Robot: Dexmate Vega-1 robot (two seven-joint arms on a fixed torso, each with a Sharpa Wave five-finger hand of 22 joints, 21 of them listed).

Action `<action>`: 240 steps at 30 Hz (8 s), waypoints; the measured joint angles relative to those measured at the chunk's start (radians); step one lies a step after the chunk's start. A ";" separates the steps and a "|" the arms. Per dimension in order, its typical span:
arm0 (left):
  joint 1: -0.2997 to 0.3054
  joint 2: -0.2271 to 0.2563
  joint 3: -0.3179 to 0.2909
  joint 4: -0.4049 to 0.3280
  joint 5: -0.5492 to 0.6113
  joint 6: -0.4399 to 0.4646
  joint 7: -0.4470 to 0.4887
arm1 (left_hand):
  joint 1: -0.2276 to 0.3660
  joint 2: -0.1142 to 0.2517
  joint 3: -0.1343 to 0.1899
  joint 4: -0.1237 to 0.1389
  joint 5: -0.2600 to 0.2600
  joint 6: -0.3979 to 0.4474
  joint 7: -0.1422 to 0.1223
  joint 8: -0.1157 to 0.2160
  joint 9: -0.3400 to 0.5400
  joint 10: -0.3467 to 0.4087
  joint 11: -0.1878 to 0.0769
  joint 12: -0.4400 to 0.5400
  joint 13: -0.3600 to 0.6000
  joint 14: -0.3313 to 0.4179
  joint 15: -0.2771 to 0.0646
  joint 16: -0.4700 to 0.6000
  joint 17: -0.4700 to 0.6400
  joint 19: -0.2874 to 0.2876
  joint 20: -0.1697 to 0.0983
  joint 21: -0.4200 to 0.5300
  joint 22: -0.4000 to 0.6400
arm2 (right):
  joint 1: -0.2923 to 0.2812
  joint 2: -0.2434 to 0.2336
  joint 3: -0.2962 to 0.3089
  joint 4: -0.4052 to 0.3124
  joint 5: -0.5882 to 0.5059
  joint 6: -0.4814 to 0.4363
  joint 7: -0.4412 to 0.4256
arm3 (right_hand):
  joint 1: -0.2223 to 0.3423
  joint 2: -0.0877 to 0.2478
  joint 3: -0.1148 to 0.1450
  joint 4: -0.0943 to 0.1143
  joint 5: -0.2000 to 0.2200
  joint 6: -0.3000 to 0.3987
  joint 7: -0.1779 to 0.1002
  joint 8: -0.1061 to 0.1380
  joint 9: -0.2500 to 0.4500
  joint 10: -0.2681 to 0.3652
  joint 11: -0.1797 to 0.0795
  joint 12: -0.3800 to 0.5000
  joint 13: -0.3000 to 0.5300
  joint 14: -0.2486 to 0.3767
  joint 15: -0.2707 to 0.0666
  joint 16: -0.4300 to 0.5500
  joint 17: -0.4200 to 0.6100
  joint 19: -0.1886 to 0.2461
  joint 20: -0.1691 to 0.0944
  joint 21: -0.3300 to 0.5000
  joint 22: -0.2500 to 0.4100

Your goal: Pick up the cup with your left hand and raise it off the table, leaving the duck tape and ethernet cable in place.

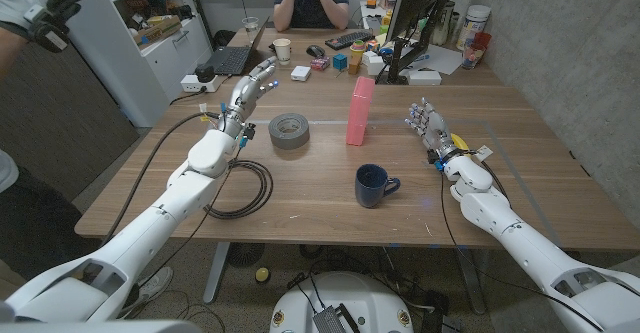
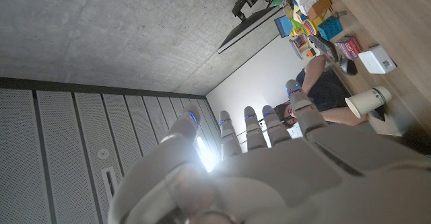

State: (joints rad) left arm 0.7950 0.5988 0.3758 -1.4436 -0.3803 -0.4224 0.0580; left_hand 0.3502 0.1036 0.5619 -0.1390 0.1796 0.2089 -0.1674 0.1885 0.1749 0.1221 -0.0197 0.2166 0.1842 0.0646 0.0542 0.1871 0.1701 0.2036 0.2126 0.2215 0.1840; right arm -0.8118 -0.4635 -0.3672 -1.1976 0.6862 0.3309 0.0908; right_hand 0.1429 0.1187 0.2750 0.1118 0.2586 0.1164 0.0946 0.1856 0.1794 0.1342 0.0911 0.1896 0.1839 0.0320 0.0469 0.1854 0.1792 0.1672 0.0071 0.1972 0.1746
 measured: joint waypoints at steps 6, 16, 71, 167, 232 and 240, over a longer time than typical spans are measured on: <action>-0.012 0.019 0.002 -0.032 0.032 -0.005 -0.007 | 0.013 -0.014 -0.003 -0.013 0.000 -0.009 -0.034 -0.004 0.000 -0.017 -0.012 -0.010 0.000 0.000 0.000 0.000 0.000 0.009 0.005 0.000 0.000 | 0.008 0.006 -0.002 0.011 0.000 0.004 0.006 | 0.000 0.000 0.000 0.000 0.000 0.000 0.000 0.000 0.000 0.000 0.000 0.000 0.000 -0.003 0.003 0.000 0.000 0.000 0.000 0.000 0.000; -0.039 0.053 0.013 -0.086 0.119 -0.026 -0.010 | 0.065 -0.034 0.003 -0.036 0.000 -0.021 -0.046 -0.004 0.000 -0.071 -0.027 -0.021 0.000 -0.029 0.017 -0.010 0.005 0.012 0.002 -0.004 0.000 | 0.021 0.016 -0.006 0.031 -0.001 0.013 0.017 | 0.000 0.000 0.000 0.000 0.000 0.000 0.000 0.000 0.000 0.000 0.000 0.000 0.000 -0.003 0.003 0.000 0.000 0.000 0.000 0.000 0.000; -0.360 0.049 0.192 -0.212 0.387 -0.203 -0.428 | 0.115 -0.160 -0.078 -0.024 0.015 -0.154 -0.052 -0.015 0.000 -0.195 -0.041 -0.032 0.000 -0.112 0.012 -0.010 0.004 0.005 0.002 -0.026 -0.003 | 0.014 0.030 -0.002 0.034 0.009 0.066 0.059 | 0.000 0.000 0.000 0.000 0.000 0.005 0.005 0.000 0.000 0.005 0.005 0.000 0.000 0.002 0.008 0.000 0.000 0.000 0.000 0.000 0.000; -0.662 0.036 0.492 -0.608 0.787 0.118 -1.144 | 0.408 -0.190 -0.138 -0.018 0.068 -0.188 -0.040 0.000 0.009 -0.223 0.038 -0.009 0.004 -0.126 0.048 -0.002 0.009 0.100 0.007 -0.003 0.000 | -0.088 0.009 0.036 -0.042 0.034 0.102 0.017 | -0.023 -0.033 -0.023 -0.003 0.004 0.014 0.014 0.000 -0.001 0.005 0.005 0.000 0.000 0.004 0.021 0.000 0.000 -0.004 0.018 0.000 -0.003; -0.583 0.008 0.548 -0.428 0.939 -0.009 -1.101 | 0.410 -0.223 -0.219 0.009 0.081 -0.211 -0.049 -0.004 0.009 -0.238 0.022 -0.010 0.009 -0.112 0.029 0.002 0.014 0.151 0.002 -0.003 0.000 | -0.100 0.003 0.037 -0.043 -0.008 0.129 -0.040 | -0.045 -0.063 -0.048 -0.006 0.012 0.017 -0.005 0.000 -0.001 0.012 -0.013 0.000 0.000 0.009 0.026 0.000 0.000 -0.008 0.022 0.000 -0.002; -0.586 -0.003 0.563 -0.400 0.934 -0.014 -1.106 | 0.410 -0.223 -0.223 0.013 0.081 -0.224 -0.051 -0.004 0.009 -0.246 0.014 -0.010 0.009 -0.112 0.029 0.002 0.014 0.163 0.006 -0.003 0.000 | -0.098 0.004 0.037 -0.039 -0.008 0.134 -0.037 | -0.045 -0.063 -0.053 -0.005 0.016 0.014 -0.007 0.000 -0.001 0.012 -0.013 0.000 0.000 0.009 0.026 0.000 0.000 -0.007 0.022 0.000 -0.002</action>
State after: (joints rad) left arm 0.2092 0.5962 0.9391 -1.8436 0.5535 -0.4364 -1.0480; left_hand 0.7598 -0.1198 0.3389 -0.1257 0.2603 -0.0147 -0.2182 0.1846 0.1836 -0.1240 -0.0054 0.2069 0.1933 -0.0478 0.0832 0.1891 0.1839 0.3663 0.2182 0.2186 0.1837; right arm -0.9098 -0.4591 -0.3299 -1.2364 0.6784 0.4649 0.0534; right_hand 0.0979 0.0552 0.2217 0.1069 0.2742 0.1303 0.0872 0.1856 0.1789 0.1464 0.0784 0.1896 0.1837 0.0412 0.0731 0.1853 0.1790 0.1597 0.0287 0.1972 0.1724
